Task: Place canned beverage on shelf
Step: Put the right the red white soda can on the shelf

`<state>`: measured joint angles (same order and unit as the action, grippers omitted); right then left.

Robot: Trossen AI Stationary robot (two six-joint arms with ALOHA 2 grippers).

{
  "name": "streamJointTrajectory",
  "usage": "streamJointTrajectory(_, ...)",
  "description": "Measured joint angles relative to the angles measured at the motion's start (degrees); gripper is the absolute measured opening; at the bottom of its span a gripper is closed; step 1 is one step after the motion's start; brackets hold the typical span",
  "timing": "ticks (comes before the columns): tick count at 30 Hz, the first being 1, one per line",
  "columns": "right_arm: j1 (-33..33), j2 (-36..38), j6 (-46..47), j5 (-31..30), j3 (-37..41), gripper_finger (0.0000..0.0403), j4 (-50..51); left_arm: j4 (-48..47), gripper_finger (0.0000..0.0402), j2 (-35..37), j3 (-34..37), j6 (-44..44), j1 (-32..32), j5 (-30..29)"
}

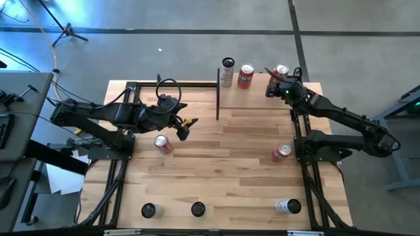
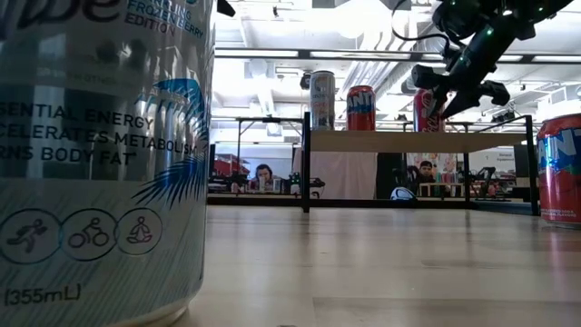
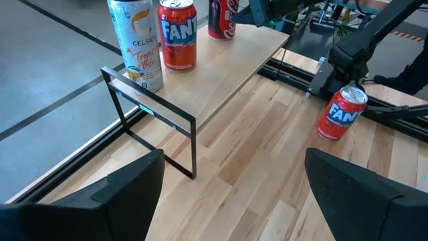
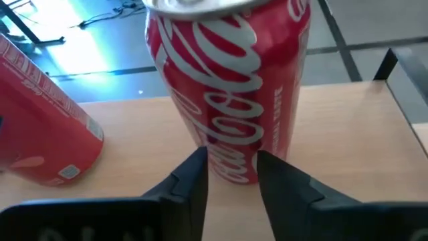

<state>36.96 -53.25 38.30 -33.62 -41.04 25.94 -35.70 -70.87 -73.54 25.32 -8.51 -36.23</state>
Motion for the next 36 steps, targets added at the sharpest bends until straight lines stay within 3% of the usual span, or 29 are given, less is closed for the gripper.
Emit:
streamJointTrajectory(5,-1.12,0.04,-1.25,-0.19,-0.01,0.0116,-0.08,0.0,0.0337,0.0,0.0,0.0,0.01,0.0)
streamJointTrajectory(9,-1.1,0.04,-2.6,2.49,-0.01,0.0145,-0.06,-0.01,0.0337,0.0,0.0,0.0,0.0,0.0)
streamJointTrajectory(15,-1.12,0.96,-2.37,3.51,-0.02,0.0228,-0.07,-0.01,0.0337,0.0,0.0,0.0,0.0,0.0)
streamJointTrajectory(26,-0.92,2.36,-7.54,-4.82,-0.02,0.0386,-3.31,-0.02,0.0337,0.0,0.0,0.0,0.01,0.0)
streamJointTrajectory(36,2.18,-0.62,-10.29,-5.29,-0.04,0.0398,-8.77,-0.02,0.0337,0.0,0.0,0.0,0.0,0.0)
